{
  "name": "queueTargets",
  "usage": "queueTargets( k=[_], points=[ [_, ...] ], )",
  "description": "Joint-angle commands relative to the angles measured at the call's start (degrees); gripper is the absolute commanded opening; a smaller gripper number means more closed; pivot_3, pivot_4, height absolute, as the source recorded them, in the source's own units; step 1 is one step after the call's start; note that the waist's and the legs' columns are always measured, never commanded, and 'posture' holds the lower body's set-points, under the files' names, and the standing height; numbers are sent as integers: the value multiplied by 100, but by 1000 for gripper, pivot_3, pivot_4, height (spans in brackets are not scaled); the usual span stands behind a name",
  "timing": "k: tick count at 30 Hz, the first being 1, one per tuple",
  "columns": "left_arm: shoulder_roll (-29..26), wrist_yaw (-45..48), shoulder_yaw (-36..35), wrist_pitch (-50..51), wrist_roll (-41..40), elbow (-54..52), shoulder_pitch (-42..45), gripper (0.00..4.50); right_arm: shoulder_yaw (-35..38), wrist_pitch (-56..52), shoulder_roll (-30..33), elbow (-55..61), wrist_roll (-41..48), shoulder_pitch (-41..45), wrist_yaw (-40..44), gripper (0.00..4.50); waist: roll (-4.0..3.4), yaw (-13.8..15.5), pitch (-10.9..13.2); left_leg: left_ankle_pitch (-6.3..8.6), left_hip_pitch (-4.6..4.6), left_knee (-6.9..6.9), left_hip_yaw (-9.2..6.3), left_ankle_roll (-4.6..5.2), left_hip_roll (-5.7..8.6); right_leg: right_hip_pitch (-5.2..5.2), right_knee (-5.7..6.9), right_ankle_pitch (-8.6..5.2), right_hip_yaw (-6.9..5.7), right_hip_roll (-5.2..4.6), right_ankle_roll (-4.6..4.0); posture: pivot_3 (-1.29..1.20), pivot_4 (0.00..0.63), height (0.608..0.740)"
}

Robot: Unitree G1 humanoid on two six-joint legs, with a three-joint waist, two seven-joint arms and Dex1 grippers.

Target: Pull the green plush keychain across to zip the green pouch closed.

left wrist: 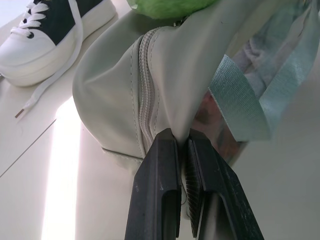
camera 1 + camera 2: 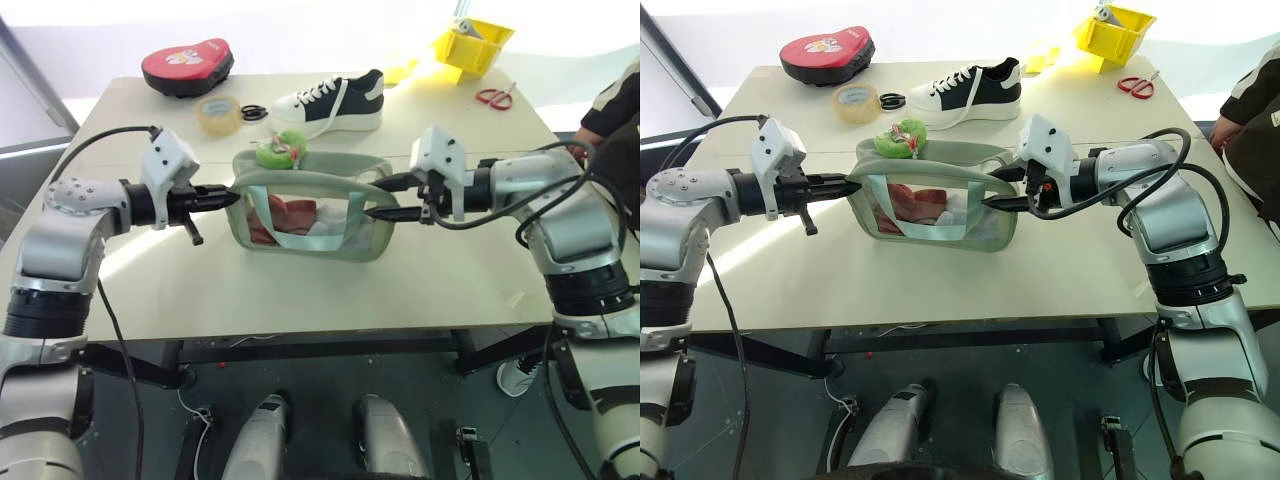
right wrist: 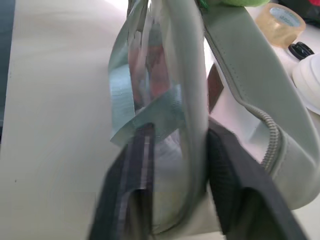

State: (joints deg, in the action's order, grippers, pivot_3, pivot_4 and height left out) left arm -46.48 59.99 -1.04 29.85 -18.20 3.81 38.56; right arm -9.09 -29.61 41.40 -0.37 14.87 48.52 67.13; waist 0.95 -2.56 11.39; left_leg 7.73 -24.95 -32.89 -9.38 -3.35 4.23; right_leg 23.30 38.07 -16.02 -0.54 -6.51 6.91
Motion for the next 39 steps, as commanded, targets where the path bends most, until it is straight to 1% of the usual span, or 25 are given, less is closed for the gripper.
queueTargets(
  k=[1, 2, 3, 5, 7, 10, 12, 17, 20, 23, 24, 26, 27, 28, 32, 33, 35, 39],
  points=[
    [-152, -9, -170, -30, -30, -228, 0, 0, 176, -6, -8, -171, 137, 610, 135, 3630, -2, -9, 1, 0, 0, 0, 1, 0, 0, 1, 0, 0, 0, 0, 0, 0, 150, 740],
    [-163, 3, -165, -24, -36, -247, -22, 0, 213, -47, -46, -261, 175, 745, 141, 4172, -2, -14, 1, 0, 0, 0, 2, 0, 0, 3, 0, 1, 1, 0, -1, 0, 150, 740],
    [-180, 14, -158, -28, -37, -281, -54, 0, 298, -170, -154, -397, 282, 956, 90, 4433, -2, -24, 1, 0, 0, 1, 3, 0, -1, 4, 1, 1, 2, 0, -2, 0, 150, 740],
    [-186, 3, -170, -22, -53, -319, -94, 0, 510, -488, -661, -909, 491, 1620, -335, 4433, -3, -53, 1, 0, 0, 2, 5, 0, -5, 6, 1, 2, 2, 2, -4, 0, 150, 740],
    [-169, -26, -178, -31, -53, -331, -127, 0, 602, -656, -1150, -1395, 481, 2090, -816, 4433, -3, -75, 1, 0, 0, 4, 4, 0, -7, 7, 2, 4, 2, 4, -6, 0, 150, 740],
    [-126, -69, -158, -52, -42, -374, -184, 0, 538, -784, -1954, -2212, 289, 2559, -1534, 4433, -2, -85, -2, 0, 1, 7, 0, 0, -6, 7, 1, 4, 3, 6, -6, 0, 150, 740],
    [-98, -84, -144, -56, -41, -399, -188, 0, 481, -818, -2290, -2685, 217, 2723, -1707, 4433, -2, -77, -3, 0, 1, 7, -1, -1, -5, 7, 2, 4, 3, 7, -7, 0, 150, 740],
    [-87, -122, -143, -77, -9, -438, -232, 0, 294, -640, -2764, -3869, -53, 3042, -1769, 4433, -3, -21, -2, -1, 1, 6, 0, -1, 0, 6, 1, 5, 5, 6, -7, 0, 150, 740],
    [-114, -155, -218, -6, -69, -538, -298, 0, 279, -366, -2841, -4471, -271, 3211, -1851, 4433, -3, -26, -1, -1, 1, 7, 1, -1, -1, 8, 2, 6, 5, 8, -7, 0, 150, 740],
    [-151, -202, -296, 40, -100, -634, -402, 0, 260, -227, -2848, -4767, -401, 3324, -1744, 4433, -3, -45, -2, -1, 1, 8, 2, -1, 0, 10, 1, 6, 6, 7, -7, 0, 150, 740],
    [-162, -211, -317, 47, -110, -664, -439, 0, 283, -207, -2862, -4814, -408, 3358, -1705, 4218, -3, -64, -2, -1, 1, 8, 2, -1, -1, 10, 2, 6, 6, 8, -7, 0, 150, 740],
    [-177, -246, -351, 68, -116, -696, -480, 0, 371, -208, -2892, -4865, -356, 3421, -1615, 3645, -3, -87, -2, -1, 1, 9, 1, -1, -1, 10, 2, 6, 6, 9, -6, 0, 150, 740],
    [-184, -255, -358, 72, -120, -701, -487, 0, 392, -207, -2896, -4871, -346, 3438, -1567, 3173, -3, -98, -2, -1, 1, 9, 1, -1, -1, 10, 3, 6, 6, 9, -6, 0, 150, 740],
    [-190, -261, -359, 74, -125, -703, -489, 0, 396, -194, -2895, -4874, -353, 3446, -1524, 2530, -3, -111, -2, -1, 1, 9, 1, -1, -1, 10, 3, 6, 6, 9, -6, 0, 150, 740],
    [-207, -260, -350, 61, -117, -643, -434, 0, 356, -391, -2861, -4750, -310, 3436, -1161, 424, -3, -141, -2, -1, 1, 10, 1, -1, -1, 11, 4, 6, 6, 10, -6, 0, 150, 740],
    [-211, -260, -339, 32, -94, -609, -416, 0, 355, -438, -2846, -4698, -298, 3425, -1091, 26, -3, -140, -2, -1, 1, 10, 1, -1, -2, 11, 4, 6, 6, 10, -6, 0, 150, 740],
    [-205, -259, -328, 7, -77, -568, -391, 0, 401, -450, -2810, -4641, -300, 3423, -1062, 26, -3, -138, -2, -1, 1, 10, 0, -1, -2, 11, 4, 6, 6, 12, -6, 0, 150, 740],
    [-189, -236, -301, 38, -98, -552, -359, 0, 694, -418, -2567, -4563, -258, 3510, -1289, 26, -3, -129, -2, -1, 1, 10, 0, -1, -2, 11, 4, 6, 6, 11, -6, 0, 150, 740]
  ],
)
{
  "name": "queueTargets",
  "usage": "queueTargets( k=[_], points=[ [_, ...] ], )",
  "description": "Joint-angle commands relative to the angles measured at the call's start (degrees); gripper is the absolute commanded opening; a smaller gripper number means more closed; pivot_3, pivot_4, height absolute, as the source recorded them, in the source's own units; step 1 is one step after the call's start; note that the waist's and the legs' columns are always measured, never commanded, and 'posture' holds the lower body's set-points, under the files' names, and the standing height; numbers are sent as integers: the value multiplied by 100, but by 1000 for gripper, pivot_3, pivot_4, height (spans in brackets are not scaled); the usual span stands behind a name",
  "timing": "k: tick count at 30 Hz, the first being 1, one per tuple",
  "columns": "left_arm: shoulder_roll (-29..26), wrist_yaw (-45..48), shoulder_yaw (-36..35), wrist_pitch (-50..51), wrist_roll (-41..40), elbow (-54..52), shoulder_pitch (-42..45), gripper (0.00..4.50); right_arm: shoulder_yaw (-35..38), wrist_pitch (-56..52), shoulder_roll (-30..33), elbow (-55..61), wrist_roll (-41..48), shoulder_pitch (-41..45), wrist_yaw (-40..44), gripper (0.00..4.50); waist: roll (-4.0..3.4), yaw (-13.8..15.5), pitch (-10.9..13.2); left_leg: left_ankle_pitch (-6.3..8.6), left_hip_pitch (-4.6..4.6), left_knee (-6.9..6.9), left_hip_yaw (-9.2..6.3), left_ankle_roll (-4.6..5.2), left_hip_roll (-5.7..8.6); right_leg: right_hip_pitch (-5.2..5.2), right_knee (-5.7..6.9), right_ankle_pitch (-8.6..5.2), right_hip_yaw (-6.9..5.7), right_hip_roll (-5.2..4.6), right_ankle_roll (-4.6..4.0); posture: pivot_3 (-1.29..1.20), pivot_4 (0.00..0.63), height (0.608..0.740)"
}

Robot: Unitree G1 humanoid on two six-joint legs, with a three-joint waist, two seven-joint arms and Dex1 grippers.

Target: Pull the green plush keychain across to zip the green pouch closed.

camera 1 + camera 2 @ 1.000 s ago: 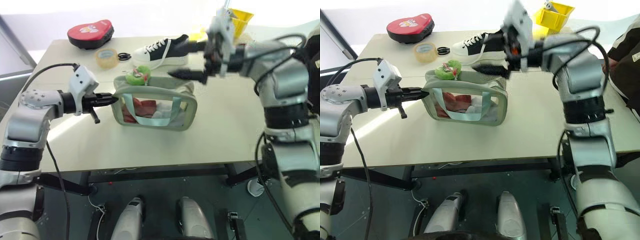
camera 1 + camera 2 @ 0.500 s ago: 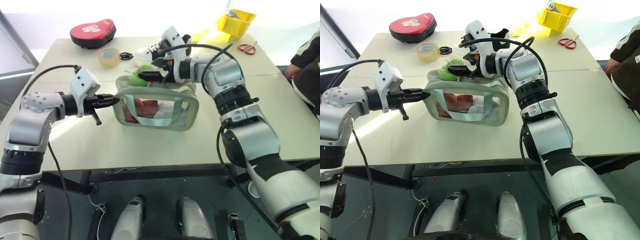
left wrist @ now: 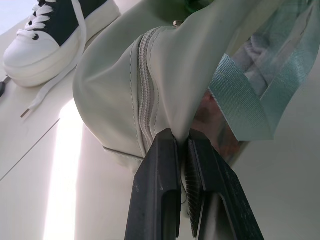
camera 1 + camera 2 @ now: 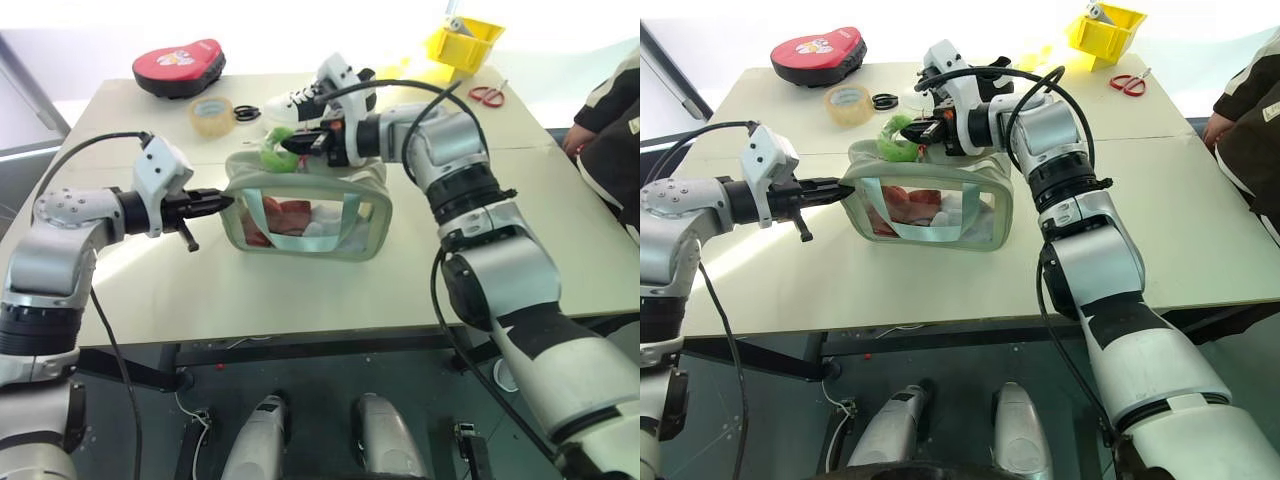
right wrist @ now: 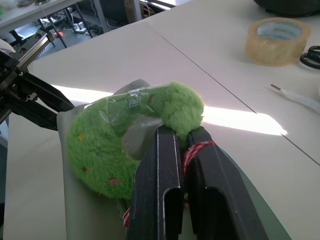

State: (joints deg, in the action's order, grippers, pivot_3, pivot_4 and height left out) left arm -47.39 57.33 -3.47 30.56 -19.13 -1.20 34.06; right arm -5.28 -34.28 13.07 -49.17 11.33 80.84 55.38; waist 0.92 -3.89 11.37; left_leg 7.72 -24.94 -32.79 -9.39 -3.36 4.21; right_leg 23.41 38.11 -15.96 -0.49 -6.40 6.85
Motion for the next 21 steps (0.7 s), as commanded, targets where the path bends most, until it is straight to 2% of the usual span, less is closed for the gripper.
queueTargets(
  k=[1, 9, 14, 21],
  points=[
    [-97, 35, -59, -14, -17, -60, 90, 0, 357, 16, 365, 394, 105, 273, -125, 26, 0, 10, 0, 0, 0, 0, 0, 0, 1, 0, 0, 0, 0, 0, 0, 0, 150, 740],
    [-114, 59, -43, -1, -21, -70, 8, 0, 740, -818, 1495, 1830, 277, -397, -290, 26, -1, 6, 1, 0, -1, 1, 1, 0, 0, 0, -1, 0, 0, -2, 0, 0, 150, 740],
    [-118, 85, -12, -20, -7, -16, 32, 0, 920, -1016, 2115, 2341, 253, -940, -553, 26, -2, 14, 1, 0, -1, 0, 4, 1, 1, 0, -2, 0, 1, -6, 0, 0, 150, 740],
    [-153, 152, 6, 1, 17, 16, 72, 0, 1262, -1134, 2295, 2812, 337, -1866, -1171, 26, -2, 11, 1, 0, -1, 0, 9, 1, -1, 0, -1, 0, 4, -6, 0, 0, 150, 740]
  ],
)
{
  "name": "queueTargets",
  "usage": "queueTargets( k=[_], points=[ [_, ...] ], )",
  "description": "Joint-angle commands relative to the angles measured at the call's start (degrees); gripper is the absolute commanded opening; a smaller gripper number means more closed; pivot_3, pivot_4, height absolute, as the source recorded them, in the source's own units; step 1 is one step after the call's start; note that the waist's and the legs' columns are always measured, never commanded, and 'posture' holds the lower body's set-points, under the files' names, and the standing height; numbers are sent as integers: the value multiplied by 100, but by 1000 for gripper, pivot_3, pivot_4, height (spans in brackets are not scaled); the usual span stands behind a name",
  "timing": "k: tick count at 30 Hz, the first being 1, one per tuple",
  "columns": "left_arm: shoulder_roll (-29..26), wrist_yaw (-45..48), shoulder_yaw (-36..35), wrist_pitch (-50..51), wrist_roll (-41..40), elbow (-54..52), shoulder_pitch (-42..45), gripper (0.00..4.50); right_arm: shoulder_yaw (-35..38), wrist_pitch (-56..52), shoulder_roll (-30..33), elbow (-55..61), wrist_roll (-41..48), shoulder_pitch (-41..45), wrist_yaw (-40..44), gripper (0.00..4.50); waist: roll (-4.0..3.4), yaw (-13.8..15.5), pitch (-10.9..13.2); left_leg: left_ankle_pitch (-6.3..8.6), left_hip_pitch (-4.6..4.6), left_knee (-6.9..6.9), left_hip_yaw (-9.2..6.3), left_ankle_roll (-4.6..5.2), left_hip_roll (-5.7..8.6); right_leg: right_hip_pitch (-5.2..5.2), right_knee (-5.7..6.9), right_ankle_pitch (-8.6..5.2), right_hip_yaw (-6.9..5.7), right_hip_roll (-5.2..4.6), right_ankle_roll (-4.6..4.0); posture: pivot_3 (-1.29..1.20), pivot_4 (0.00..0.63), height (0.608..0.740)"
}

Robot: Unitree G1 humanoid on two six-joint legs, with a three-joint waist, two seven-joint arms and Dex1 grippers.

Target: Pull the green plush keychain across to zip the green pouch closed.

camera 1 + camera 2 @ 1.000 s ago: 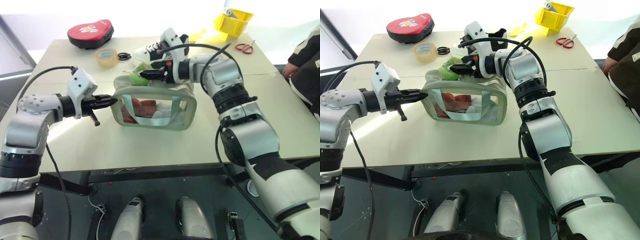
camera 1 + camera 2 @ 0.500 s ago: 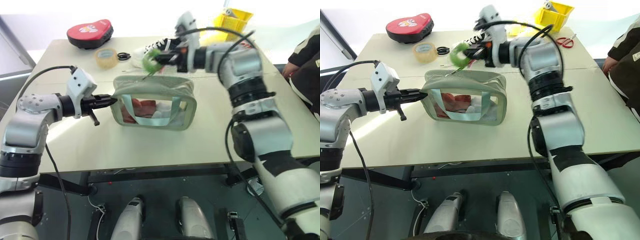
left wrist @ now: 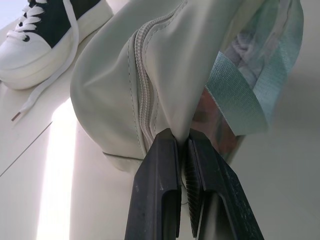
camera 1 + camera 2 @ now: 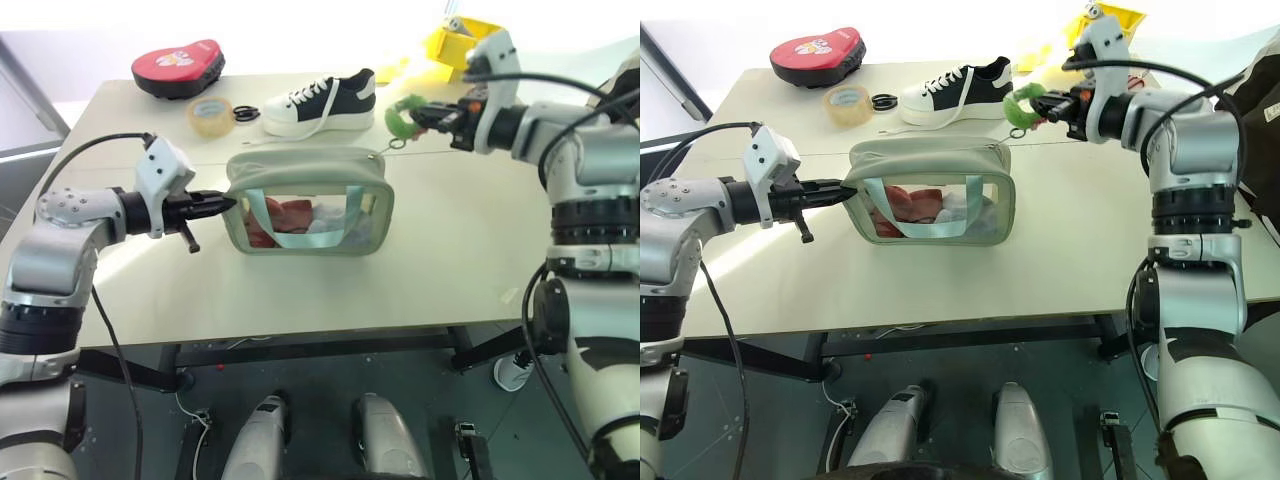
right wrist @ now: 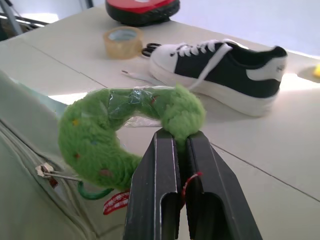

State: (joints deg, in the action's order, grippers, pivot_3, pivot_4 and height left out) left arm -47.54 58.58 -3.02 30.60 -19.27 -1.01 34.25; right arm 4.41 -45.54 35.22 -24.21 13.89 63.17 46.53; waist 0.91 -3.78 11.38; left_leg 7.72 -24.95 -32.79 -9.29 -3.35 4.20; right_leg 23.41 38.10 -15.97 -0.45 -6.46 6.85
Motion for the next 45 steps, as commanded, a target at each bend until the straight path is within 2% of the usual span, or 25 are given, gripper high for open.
queueTargets(
  k=[1, 9, 15, 24, 27, 29, 37, 40, 43, 45],
  points=[
    [-142, 32, -40, 5, 30, 0, 58, 0, 341, -31, 35, 388, 113, -216, -372, 26, 0, 2, 0, 0, 0, 0, 1, 0, 0, 0, 0, 0, 0, 0, 0, 0, 150, 740],
    [-127, 68, 25, 11, 60, 42, 133, 0, 601, -276, -642, 785, 453, -1169, -1117, 26, 0, -2, 0, 0, 0, -3, 2, 0, -1, -1, 1, 0, 2, 0, 0, 0, 150, 740],
    [-124, 78, 57, 30, 53, 40, 172, 0, 631, -203, -976, 747, 515, -1516, -1497, 26, 0, 2, 0, 0, 0, -4, 2, 1, 0, -2, 1, 0, 3, 1, 0, 0, 150, 740],
    [-155, 61, 30, 73, 33, -15, 132, 0, 607, -22, -463, 557, 449, -1391, -1429, 26, 0, 13, 0, 0, 0, -5, 3, 1, 0, -3, 0, 0, 2, 0, 0, 0, 150, 740],
    [-152, 52, 19, 80, 24, -24, 125, 0, 400, 157, -350, 631, 307, -1602, -1379, 26, 0, 13, 0, 0, 0, -5, 3, 1, -1, -3, 0, 0, 2, 0, 0, 0, 150, 740],
    [-152, 48, 25, 71, 25, -13, 128, 0, -40, 557, -248, 770, -47, -1967, -1276, 26, 2, 17, -1, 0, 0, -5, 3, 1, -1, -3, 0, 0, 2, 1, 0, 0, 150, 740],
    [-116, 42, 72, 52, 33, 10, 177, 0, -294, 390, -1093, 1382, 78, -2751, -1575, 26, 1, -10, -2, 0, 3, -9, 3, 2, -3, -5, 5, 1, 4, 2, 0, 0, 150, 740],
    [-116, 56, 94, 37, 44, 37, 210, 0, -259, 258, -1343, 1503, 152, -2767, -1696, 26, 2, 0, -2, 0, 3, -10, 2, 2, -3, -7, 4, 1, 4, 2, 0, 0, 150, 740],
    [-135, 77, 106, 16, 55, 72, 234, 0, -88, 148, -1328, 1552, 283, -2637, -1645, 26, 2, 3, -2, 0, 4, -10, 2, 2, -2, -7, 4, 1, 4, 2, 0, 0, 150, 740],
    [-141, 86, 115, -7, 70, 97, 242, 0, -42, 100, -1205, 1584, 347, -2558, -1501, 722, 1, 2, -2, 0, 3, -10, 2, 2, -3, -7, 4, 1, 4, 3, 0, 0, 150, 740]
  ],
)
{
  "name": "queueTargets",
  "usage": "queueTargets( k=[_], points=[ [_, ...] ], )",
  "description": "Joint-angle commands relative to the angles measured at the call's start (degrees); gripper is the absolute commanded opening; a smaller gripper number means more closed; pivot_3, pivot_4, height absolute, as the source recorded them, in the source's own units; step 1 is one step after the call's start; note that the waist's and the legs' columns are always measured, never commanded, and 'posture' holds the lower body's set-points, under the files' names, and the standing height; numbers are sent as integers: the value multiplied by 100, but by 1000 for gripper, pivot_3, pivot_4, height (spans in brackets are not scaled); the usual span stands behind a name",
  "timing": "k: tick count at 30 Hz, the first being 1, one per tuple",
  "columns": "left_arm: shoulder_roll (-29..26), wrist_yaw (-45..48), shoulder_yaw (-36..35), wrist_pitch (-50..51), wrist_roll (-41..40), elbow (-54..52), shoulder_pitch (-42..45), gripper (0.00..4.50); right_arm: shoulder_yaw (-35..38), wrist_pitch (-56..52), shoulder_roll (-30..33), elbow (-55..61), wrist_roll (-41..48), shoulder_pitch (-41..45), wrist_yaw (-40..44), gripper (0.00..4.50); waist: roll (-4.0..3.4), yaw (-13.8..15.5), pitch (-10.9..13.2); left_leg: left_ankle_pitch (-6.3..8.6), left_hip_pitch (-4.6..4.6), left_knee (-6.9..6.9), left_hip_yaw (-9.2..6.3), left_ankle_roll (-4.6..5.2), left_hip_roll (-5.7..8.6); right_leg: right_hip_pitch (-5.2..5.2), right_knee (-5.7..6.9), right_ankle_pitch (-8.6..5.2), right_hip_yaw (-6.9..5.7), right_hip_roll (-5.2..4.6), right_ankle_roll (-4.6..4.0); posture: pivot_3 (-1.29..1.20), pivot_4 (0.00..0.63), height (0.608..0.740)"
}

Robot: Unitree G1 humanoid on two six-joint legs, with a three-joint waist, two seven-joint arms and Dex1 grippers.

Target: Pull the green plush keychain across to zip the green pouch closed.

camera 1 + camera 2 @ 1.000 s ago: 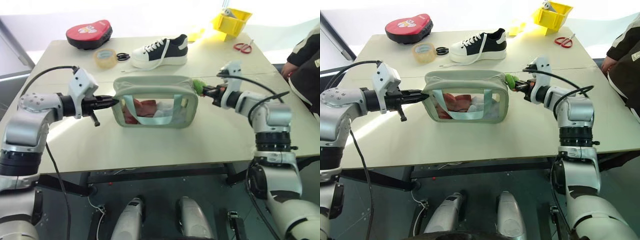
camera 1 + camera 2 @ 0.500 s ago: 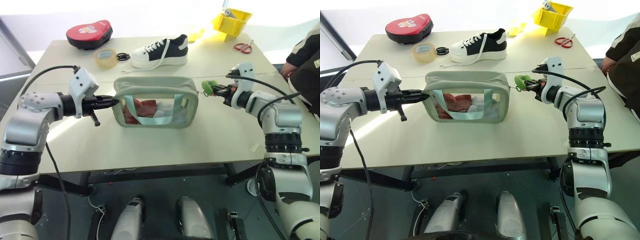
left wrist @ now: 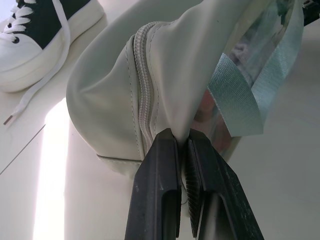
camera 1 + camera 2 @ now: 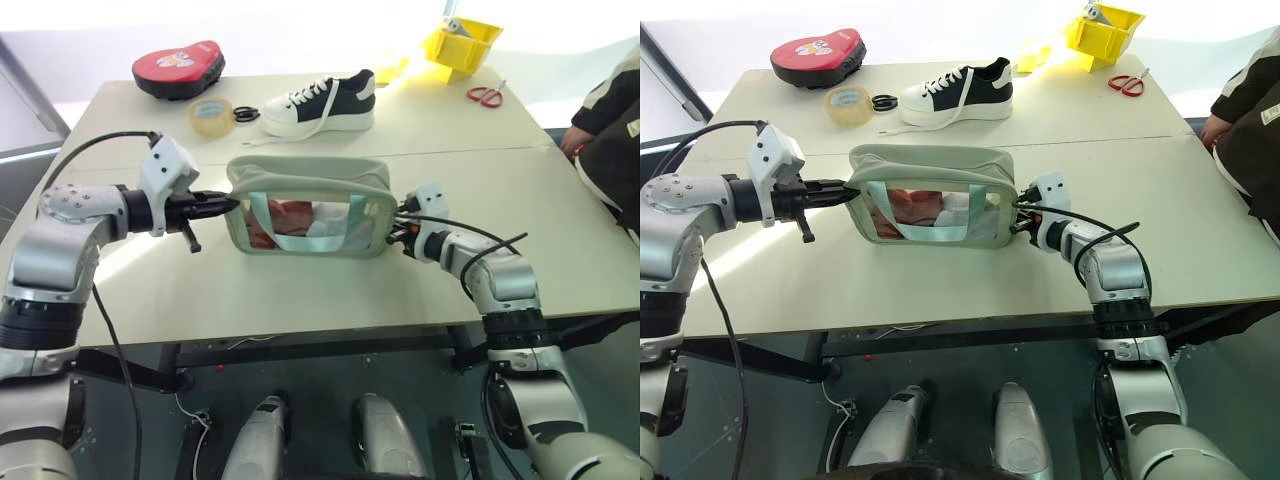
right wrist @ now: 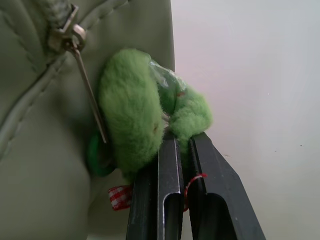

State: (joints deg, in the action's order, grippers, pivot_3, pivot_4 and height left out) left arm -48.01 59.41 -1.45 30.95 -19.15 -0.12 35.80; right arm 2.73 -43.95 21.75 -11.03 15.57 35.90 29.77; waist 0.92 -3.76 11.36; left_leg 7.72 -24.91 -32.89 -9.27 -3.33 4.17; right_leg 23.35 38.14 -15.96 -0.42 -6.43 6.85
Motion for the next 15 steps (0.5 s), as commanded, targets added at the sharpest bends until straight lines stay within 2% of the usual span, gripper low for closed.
queueTargets(
  k=[1, 5, 7, 8, 11, 15],
  points=[
    [-91, 4, -38, -51, 65, 19, 87, 0, 116, -79, 249, 294, 212, 202, 308, 1077, 0, 0, 0, 0, 0, 0, 0, 0, 0, 0, 0, 0, 0, 0, 0, 0, 150, 740],
    [-77, 19, -41, -46, 48, -37, 40, 0, 44, -166, 911, 501, 284, 424, 911, 3176, -2, 14, 2, 0, 0, 0, 2, 0, 0, 0, -2, 0, 0, -1, 0, 0, 150, 740],
    [-105, 31, -72, -77, 55, 7, 48, 0, 38, -81, 1539, 505, 265, 844, 1416, 4247, -10, 17, 6, 0, 0, 0, 2, 0, 0, 1, -2, 0, 0, -1, 0, 0, 150, 740],
    [-109, 34, -94, -81, 45, 36, 69, 0, 44, 1, 1839, 411, 291, 1109, 1735, 4425, -12, 16, 8, 0, 0, -1, 5, 0, 1, 1, -3, 0, 1, -2, 0, 0, 150, 740],
    [-103, 24, -148, -75, 3, 75, 114, 0, -13, 237, 2352, 144, 376, 1630, 2462, 4425, -11, 6, 7, 2, 0, 1, 13, 3, -1, 3, -5, -1, 3, -4, 1, 0, 150, 740],
    [-107, 74, -285, -18, -169, 176, 261, 0, -320, 367, 2871, 514, 779, 1996, 3960, 4425, -8, 3, 5, 9, 0, 1, 13, 12, -4, -1, -12, -2, 2, -2, 3, 0, 150, 740]
  ],
)
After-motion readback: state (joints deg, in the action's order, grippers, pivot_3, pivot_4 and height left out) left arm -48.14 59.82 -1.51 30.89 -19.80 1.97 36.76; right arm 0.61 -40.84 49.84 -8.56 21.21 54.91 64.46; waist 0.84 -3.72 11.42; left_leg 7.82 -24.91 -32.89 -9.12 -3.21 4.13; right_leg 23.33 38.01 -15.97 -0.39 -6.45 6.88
